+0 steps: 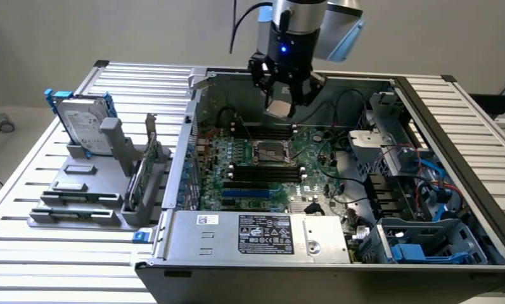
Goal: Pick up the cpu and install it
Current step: 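Place the cpu into insertion slot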
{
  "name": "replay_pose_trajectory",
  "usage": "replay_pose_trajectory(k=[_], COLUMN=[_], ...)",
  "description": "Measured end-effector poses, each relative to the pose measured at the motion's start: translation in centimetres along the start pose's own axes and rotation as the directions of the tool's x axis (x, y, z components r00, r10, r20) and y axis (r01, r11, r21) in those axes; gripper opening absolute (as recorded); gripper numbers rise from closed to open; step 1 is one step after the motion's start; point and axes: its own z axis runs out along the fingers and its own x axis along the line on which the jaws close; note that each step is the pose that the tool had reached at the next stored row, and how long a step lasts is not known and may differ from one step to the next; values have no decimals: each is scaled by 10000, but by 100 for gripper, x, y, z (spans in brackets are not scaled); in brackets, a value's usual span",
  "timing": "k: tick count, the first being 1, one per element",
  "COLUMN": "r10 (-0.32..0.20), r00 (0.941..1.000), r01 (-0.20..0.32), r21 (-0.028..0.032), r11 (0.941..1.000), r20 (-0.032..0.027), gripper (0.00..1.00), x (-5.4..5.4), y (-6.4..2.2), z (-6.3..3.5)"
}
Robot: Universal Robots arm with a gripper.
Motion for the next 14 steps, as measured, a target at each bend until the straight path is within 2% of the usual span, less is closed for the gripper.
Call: replay_pose_trajectory(k=[4,7,11,14], r10=[726,1266,1972,2501], r00=[9973,9919,9802,9680], r01=[-725,-1265,-1970,-2498], r21=[-40,-70,-115,-151], r11=[9974,9919,9803,9682], r20=[62,106,162,202], gripper=[55,55,55,55], x=[-1,-1,-2,-2], y=[-1,-2,-3,-4], z=[12,21,35,46])
